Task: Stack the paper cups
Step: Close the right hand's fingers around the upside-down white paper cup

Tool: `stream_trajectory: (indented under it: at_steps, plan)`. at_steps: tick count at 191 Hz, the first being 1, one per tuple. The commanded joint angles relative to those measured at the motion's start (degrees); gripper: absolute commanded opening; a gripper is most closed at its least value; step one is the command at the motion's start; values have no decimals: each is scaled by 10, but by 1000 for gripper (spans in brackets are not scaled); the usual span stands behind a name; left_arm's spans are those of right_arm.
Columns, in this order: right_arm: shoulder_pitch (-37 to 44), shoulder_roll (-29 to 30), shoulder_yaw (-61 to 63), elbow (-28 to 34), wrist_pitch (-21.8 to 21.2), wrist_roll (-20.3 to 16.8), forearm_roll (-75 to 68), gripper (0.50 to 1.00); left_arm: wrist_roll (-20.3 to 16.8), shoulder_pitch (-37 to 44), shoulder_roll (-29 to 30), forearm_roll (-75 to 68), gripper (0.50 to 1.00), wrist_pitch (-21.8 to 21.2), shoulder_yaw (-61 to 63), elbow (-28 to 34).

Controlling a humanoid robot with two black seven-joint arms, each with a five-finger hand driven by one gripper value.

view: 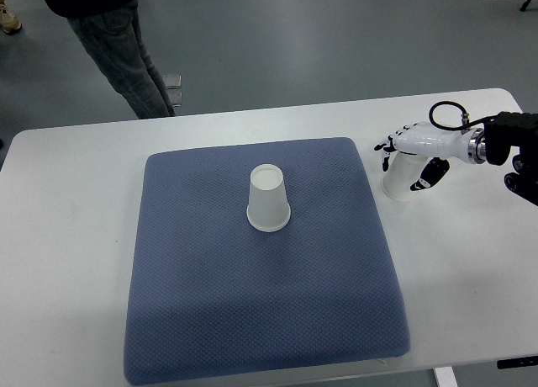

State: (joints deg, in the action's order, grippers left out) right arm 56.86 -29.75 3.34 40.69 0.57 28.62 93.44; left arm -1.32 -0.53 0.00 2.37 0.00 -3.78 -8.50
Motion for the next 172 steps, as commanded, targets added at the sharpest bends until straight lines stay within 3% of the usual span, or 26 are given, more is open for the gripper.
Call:
stream_trajectory:
  at_steps: [1, 40, 61, 122, 153, 166, 172]
  plan:
    - [-5, 8, 0, -9, 8, 0, 0, 905, 0, 0, 0, 0, 1000, 0, 0, 1]
    - [-9, 12, 0, -18, 14, 0, -1, 895, 0, 0, 0, 0, 1000, 0, 0, 0]
    - [-9, 20, 0, -25, 14, 0, -1, 864, 0, 0, 0, 0, 1000, 0, 0, 0]
    - [-10, 23, 0, -39, 11, 0, 0, 713, 0, 0, 0, 0, 1000, 0, 0, 0]
    - [-9, 23, 0, -41, 6, 0, -1, 590, 0, 0, 0, 0, 1000, 0, 0, 1]
    - [-9, 23, 0, -40, 2, 0, -1, 500, 0, 0, 0, 0, 1000, 0, 0, 0]
    - [-9, 23, 0, -40, 0, 0, -1, 500, 0, 0, 0, 0, 1000, 0, 0, 1]
